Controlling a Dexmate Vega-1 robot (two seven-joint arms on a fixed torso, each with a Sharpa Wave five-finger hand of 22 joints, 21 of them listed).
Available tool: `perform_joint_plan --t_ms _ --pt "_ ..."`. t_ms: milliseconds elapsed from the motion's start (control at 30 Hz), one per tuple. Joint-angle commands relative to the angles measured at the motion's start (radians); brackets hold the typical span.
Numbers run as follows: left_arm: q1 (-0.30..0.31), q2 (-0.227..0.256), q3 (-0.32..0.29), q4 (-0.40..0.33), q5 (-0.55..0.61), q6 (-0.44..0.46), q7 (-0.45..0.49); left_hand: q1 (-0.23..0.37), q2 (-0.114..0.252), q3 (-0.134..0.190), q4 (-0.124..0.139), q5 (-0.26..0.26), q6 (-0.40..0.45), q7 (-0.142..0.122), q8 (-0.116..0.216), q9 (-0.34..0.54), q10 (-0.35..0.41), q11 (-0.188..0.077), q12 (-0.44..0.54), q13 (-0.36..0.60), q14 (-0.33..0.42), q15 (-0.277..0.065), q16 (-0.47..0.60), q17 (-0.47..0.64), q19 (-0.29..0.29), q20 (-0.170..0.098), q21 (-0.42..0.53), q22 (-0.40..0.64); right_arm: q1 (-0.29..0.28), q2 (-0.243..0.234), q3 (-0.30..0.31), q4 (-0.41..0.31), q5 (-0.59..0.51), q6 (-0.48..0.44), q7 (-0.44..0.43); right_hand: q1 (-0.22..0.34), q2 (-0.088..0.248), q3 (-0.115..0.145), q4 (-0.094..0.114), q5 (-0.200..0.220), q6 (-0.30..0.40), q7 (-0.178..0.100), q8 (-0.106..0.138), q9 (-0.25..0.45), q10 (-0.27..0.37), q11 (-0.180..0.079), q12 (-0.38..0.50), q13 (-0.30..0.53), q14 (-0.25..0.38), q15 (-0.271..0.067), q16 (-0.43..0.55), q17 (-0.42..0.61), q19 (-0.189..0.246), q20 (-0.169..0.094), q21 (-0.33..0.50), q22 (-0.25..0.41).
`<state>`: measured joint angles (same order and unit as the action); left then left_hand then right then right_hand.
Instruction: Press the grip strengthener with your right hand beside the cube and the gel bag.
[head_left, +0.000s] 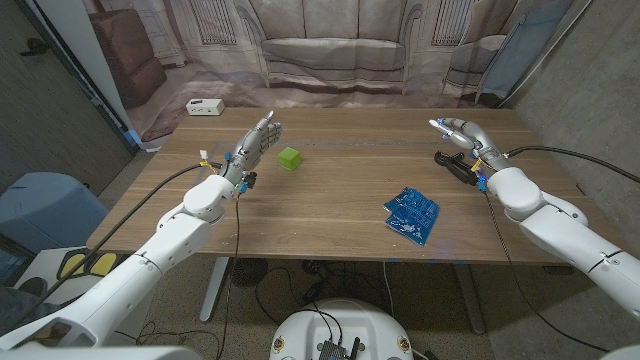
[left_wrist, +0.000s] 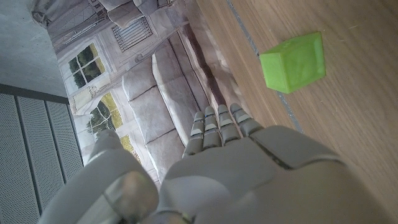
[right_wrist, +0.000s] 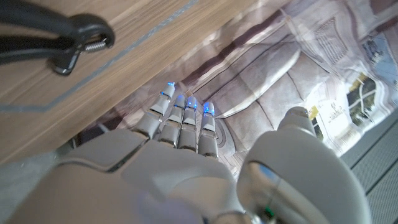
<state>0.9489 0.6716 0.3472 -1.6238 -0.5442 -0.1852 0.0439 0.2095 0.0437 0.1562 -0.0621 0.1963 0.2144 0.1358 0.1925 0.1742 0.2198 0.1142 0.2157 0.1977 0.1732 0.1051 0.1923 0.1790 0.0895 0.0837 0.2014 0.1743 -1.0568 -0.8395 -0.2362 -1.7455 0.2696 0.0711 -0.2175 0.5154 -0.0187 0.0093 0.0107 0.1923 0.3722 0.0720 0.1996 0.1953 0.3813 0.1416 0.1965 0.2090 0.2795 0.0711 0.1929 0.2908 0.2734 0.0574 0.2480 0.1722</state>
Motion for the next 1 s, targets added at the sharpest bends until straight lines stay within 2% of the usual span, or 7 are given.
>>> perform_joint_plan --t_ms 33,300,500,700,833,1000 --pt "-0.04 0.015 0.012 0.059 -0.023 -0.027 -0.097 -0.002 0.006 0.002 -0.003 -0.001 0.008 -0.002 -0.002 0.006 0.006 0.001 -0.002 0.001 0.005 0.001 -0.003 0.002 0.003 -0.003 -0.003 0.005 0.043 0.097 -0.035 0.101 0.152 0.182 0.132 -0.013 0.002 -0.002 -0.006 0.001 -0.023 0.002 -0.008 0.0 -0.039 0.003 -0.006 -0.001 -0.066 0.008 -0.012 -0.015 0.001 -0.001 -0.016 -0.001" --pt "-0.076 0.002 0.023 0.121 -0.043 -0.048 -0.156 -0.002 0.007 0.001 -0.004 -0.002 0.002 -0.001 -0.005 0.006 0.003 0.003 -0.004 0.001 0.001 0.001 -0.004 0.002 0.006 -0.014 -0.002 0.005 0.058 0.128 -0.053 0.14 0.22 0.213 0.189 -0.018 0.004 -0.002 -0.009 0.0 -0.05 0.023 -0.014 -0.001 -0.054 0.007 -0.005 -0.001 -0.07 0.01 -0.004 -0.024 0.056 -0.013 -0.007 -0.002" --pt "-0.106 -0.02 0.042 0.162 -0.045 -0.065 -0.19 -0.001 0.008 0.001 -0.006 -0.002 -0.014 0.009 -0.01 0.006 -0.024 0.006 -0.014 0.001 -0.015 0.004 -0.009 0.002 0.007 -0.03 -0.002 0.005 0.074 0.168 -0.061 0.186 0.284 0.246 0.231 -0.018 0.007 -0.001 -0.011 0.0 -0.057 0.028 -0.014 -0.001 -0.07 0.007 -0.009 -0.002 -0.079 0.013 -0.005 -0.027 0.056 -0.018 -0.012 -0.002" --pt "-0.104 -0.036 0.045 0.168 -0.045 -0.085 -0.183 0.0 0.008 0.001 -0.007 -0.002 -0.026 0.011 -0.013 0.006 -0.03 0.011 -0.015 0.001 -0.027 0.006 -0.012 0.002 0.004 -0.035 -0.003 0.005 0.099 0.21 -0.064 0.256 0.348 0.295 0.291 -0.022 0.01 -0.001 -0.012 0.0 -0.061 0.036 -0.013 -0.002 -0.088 0.004 -0.012 -0.004 -0.103 0.008 -0.009 -0.033 0.04 -0.027 -0.025 -0.002" --pt "-0.094 -0.035 0.043 0.152 -0.038 -0.083 -0.162 0.001 0.009 0.001 -0.009 -0.002 -0.03 0.014 -0.012 0.005 -0.036 0.013 -0.016 0.001 -0.029 0.005 -0.01 0.002 0.03 -0.038 0.007 0.005 0.113 0.222 -0.065 0.29 0.377 0.304 0.321 -0.026 0.009 -0.002 -0.012 0.0 -0.077 0.035 -0.017 -0.003 -0.112 0.002 -0.017 -0.005 -0.113 0.008 -0.009 -0.036 0.034 -0.027 -0.032 -0.002" --pt "-0.085 -0.041 0.041 0.148 -0.039 -0.086 -0.148 0.003 0.009 0.001 -0.012 -0.002 -0.045 0.015 -0.014 0.005 -0.059 0.01 -0.021 0.001 -0.059 0.008 -0.017 0.002 0.012 -0.046 -0.002 0.006 0.128 0.222 -0.074 0.309 0.379 0.305 0.34 -0.034 0.01 -0.004 -0.012 0.0 -0.078 0.041 -0.013 -0.003 -0.131 0.009 -0.017 -0.007 -0.132 0.016 -0.01 -0.041 0.018 -0.027 -0.043 -0.002"
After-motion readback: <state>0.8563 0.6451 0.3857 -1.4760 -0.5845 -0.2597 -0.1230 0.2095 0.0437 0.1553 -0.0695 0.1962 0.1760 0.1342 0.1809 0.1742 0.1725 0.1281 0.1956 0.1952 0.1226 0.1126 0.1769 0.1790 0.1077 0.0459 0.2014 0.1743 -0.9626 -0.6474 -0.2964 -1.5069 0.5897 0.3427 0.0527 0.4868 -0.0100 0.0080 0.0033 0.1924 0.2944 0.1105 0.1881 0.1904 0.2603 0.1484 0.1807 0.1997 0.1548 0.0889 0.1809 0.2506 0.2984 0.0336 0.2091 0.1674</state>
